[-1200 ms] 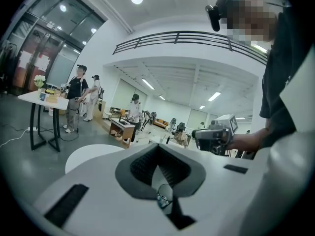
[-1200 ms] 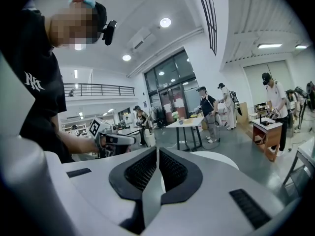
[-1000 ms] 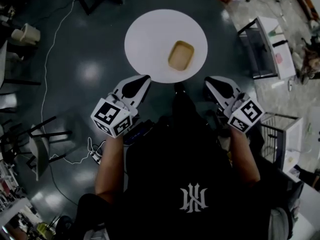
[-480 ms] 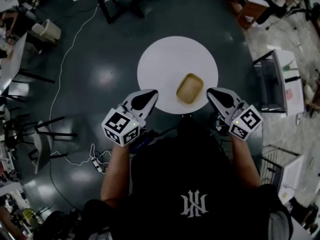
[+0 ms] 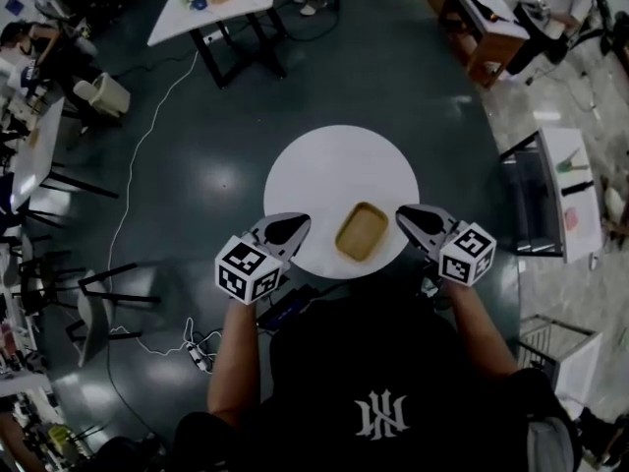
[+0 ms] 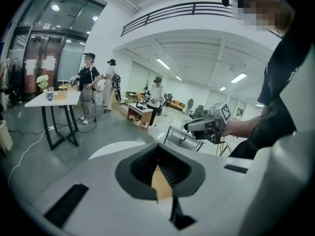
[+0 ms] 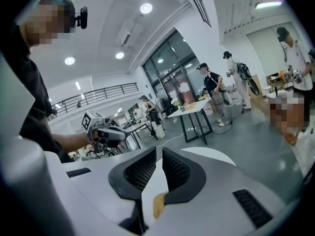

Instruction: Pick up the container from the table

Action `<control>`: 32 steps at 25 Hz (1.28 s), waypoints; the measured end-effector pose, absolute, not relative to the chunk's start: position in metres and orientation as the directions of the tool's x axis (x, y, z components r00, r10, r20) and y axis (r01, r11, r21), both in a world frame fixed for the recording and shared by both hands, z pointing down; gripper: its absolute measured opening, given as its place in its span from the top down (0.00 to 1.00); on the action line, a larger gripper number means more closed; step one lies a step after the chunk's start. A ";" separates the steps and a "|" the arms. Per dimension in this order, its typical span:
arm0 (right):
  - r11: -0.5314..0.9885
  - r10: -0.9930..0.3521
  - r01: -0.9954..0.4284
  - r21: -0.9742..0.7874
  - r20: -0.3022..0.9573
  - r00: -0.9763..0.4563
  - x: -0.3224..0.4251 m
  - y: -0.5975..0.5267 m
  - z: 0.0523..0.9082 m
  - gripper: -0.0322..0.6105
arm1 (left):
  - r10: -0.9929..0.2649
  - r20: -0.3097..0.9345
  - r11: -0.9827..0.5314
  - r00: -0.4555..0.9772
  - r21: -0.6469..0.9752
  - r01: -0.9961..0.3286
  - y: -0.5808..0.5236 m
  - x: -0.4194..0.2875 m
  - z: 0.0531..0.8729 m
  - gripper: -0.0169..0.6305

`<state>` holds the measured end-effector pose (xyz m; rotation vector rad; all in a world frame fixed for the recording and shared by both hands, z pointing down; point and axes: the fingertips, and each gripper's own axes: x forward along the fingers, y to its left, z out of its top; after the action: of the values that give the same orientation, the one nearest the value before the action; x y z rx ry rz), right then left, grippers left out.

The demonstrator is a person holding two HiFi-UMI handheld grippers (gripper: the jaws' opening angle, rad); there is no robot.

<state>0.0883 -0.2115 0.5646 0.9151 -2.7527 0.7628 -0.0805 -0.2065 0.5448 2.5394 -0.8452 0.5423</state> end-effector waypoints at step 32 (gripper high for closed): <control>-0.164 -0.464 -0.494 -0.854 0.508 -0.725 0.106 -0.170 0.795 0.62 | 0.090 0.783 -0.525 0.616 0.563 -0.639 -0.214 -0.034 0.780 0.76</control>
<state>0.1063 -0.1697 0.7954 1.1553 -2.0166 2.0808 -0.0341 -0.2143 0.7796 1.9142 -0.4366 0.9892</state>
